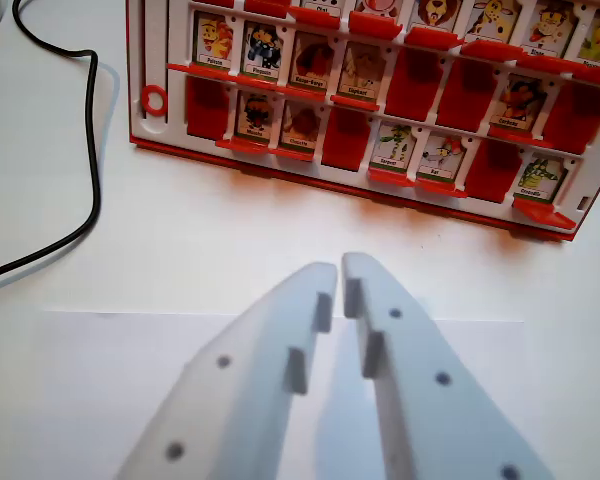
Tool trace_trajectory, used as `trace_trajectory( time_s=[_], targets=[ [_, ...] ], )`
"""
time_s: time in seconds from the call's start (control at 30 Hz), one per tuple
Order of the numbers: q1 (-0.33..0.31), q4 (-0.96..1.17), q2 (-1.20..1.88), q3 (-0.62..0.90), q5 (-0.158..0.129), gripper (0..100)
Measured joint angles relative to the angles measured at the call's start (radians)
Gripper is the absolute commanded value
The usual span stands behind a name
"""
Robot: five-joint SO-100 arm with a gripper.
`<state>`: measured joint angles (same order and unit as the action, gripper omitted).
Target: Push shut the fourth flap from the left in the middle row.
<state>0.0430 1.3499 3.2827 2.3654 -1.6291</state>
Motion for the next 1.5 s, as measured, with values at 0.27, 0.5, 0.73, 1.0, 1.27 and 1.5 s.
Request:
trace_trajectory(
  time_s=[0.27, 0.5, 0.73, 1.0, 1.27, 1.5],
  targets=[
    [-0.011, 0.000, 0.000, -0.015, 0.000, 0],
    [-0.037, 0.012, 0.000, -0.015, 0.000, 0],
    [-0.072, 0.012, 0.000, -0.015, -0.006, 0],
    [-0.107, -0.077, -0.126, -0.015, -0.006, 0],
    [-0.158, -0.275, -0.284, 0.014, -0.043, 0],
    [-0.175, -0.403, -0.333, 0.147, -0.071, 0]
  ],
)
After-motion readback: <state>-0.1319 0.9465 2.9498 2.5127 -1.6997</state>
